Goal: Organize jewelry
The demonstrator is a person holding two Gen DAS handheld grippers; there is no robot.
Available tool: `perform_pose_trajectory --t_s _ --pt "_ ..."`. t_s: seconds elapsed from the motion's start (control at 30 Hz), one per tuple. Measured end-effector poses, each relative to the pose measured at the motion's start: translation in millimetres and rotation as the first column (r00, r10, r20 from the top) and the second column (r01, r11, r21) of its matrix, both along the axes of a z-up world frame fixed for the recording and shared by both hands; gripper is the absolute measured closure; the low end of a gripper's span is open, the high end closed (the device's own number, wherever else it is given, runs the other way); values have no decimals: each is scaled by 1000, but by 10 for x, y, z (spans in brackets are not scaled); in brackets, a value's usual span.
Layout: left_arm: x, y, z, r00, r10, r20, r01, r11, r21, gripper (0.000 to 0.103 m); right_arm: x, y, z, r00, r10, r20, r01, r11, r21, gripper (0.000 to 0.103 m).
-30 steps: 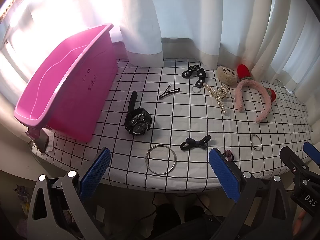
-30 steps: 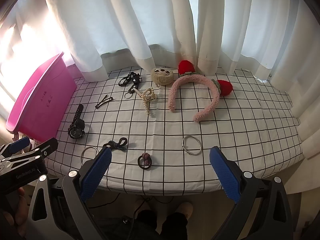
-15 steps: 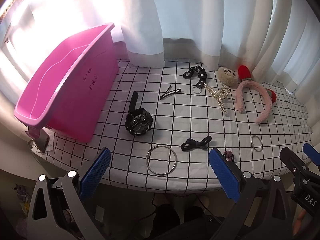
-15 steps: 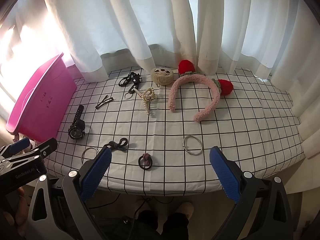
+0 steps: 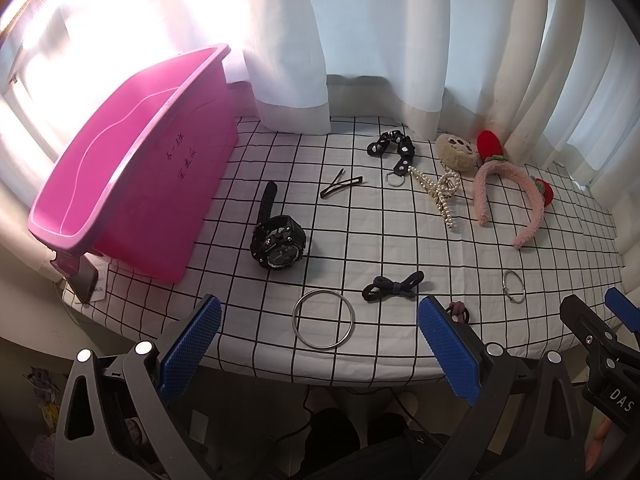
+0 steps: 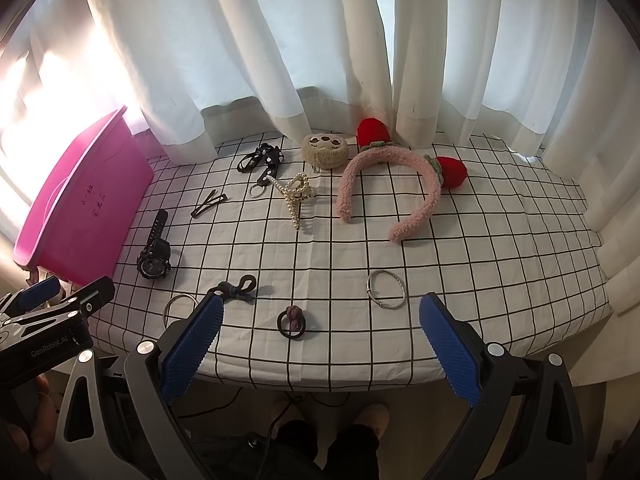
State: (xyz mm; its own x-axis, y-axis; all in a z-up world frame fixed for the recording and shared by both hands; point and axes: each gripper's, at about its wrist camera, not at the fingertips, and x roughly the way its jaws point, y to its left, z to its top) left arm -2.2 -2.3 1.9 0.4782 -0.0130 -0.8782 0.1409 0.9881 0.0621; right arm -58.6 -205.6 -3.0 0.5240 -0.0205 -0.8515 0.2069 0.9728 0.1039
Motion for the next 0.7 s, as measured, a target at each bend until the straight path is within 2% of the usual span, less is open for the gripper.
perform_pose_trajectory --t_s 0.43,0.7 --pt "-10 99 -77 1000 14 -11 -14 1000 -10 6 -18 -24 -50 1000 -5 0 5 1000 15 9" --pt "68 447 -496 991 85 -99 -86 996 -10 6 -122 -235 -396 999 -26 -32 29 995 91 9"
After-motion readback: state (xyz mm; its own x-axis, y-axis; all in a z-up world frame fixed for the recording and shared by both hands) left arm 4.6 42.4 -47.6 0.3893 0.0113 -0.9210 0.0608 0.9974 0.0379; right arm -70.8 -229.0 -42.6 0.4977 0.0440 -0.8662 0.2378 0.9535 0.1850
